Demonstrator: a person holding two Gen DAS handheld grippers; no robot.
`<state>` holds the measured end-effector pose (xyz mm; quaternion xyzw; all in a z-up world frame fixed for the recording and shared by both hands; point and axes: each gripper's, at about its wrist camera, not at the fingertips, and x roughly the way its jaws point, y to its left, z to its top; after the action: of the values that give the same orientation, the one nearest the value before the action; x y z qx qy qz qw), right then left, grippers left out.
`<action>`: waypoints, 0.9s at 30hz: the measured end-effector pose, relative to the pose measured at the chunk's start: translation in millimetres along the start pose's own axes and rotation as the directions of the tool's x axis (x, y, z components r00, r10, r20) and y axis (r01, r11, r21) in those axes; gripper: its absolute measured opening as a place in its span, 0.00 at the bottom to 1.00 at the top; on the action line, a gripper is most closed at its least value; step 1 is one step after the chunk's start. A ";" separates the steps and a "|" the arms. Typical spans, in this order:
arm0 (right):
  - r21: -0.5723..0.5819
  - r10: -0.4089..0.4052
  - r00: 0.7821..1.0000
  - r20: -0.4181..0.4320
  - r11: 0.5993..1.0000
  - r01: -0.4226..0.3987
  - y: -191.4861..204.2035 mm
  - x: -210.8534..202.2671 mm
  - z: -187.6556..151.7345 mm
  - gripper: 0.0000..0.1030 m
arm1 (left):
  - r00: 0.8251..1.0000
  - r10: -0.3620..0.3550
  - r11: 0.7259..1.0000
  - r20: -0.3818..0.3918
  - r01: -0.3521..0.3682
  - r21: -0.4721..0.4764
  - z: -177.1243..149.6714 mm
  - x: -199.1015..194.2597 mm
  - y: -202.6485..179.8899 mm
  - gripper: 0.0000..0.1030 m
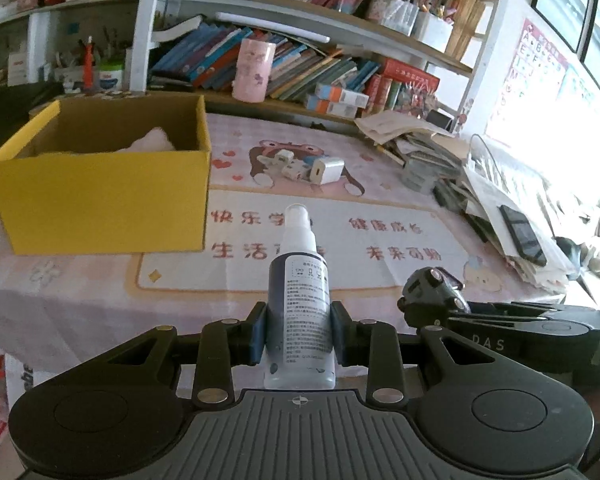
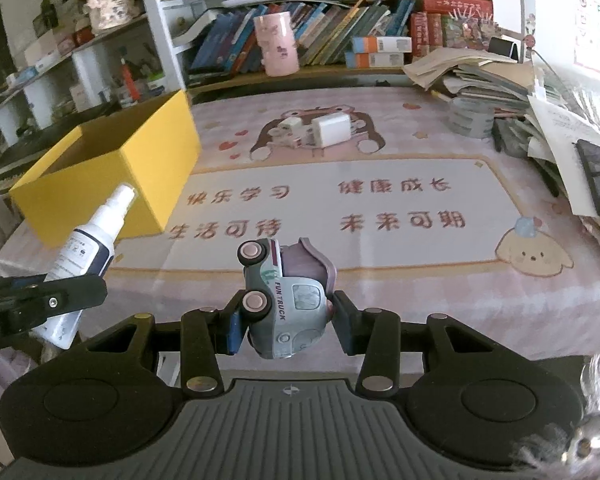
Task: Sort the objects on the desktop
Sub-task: 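Lift the spray bottle and toy truck and carry them toward the yellow box, then lower the spray bottle with left tool while right tool lowers the truck into the box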
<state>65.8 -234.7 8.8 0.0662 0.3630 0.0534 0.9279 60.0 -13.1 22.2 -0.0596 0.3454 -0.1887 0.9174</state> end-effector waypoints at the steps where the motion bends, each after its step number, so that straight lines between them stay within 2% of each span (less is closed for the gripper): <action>1: -0.003 0.004 1.000 -0.002 1.000 -0.004 3.0 -2.0 -2.3 0.39 | 1.000 0.003 1.000 0.001 -0.003 -0.003 -2.8 -3.7 1.2 0.30; 12: -0.073 0.062 0.998 -0.025 0.995 -0.064 32.4 -13.3 -18.6 0.39 | 0.998 0.060 0.998 0.019 -0.059 -0.038 -26.7 -35.9 13.5 0.30; 27: -0.187 0.166 0.984 -0.067 0.967 -0.176 73.5 -20.7 -32.5 0.39 | 0.989 0.144 0.982 0.044 -0.138 -0.125 -49.8 -69.0 29.1 0.30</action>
<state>24.8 -162.6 10.9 0.0063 0.3723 0.1695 0.9125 -11.4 41.5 19.9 -0.0959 0.3353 -0.1001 0.9319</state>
